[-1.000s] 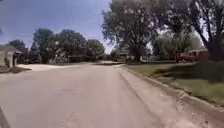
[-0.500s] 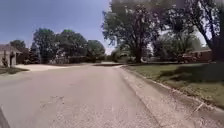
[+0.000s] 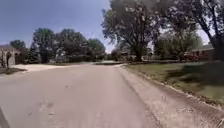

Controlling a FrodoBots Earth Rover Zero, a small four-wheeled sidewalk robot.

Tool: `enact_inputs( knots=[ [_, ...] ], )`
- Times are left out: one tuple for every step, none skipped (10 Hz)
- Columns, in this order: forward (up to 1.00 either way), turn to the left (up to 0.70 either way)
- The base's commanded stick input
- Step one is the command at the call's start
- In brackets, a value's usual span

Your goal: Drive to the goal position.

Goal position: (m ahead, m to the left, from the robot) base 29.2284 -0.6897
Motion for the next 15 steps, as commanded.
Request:
enact_inputs(
  knots=[
    [0.7,0.0],
    [0.7,0.0],
    [0.7,0.0],
    [0.7,0.0],
    [0.7,0.0],
    [0.7,0.0],
    [0.7,0.0],
    [0.7,0.0],
    [0.7,0.0],
    [0.7,0.0],
    [0.7,0.0],
    [0.7,0.0],
    [0.7,0.0],
    [0.7,0.0],
    [0.7,0.0]
  ],
)
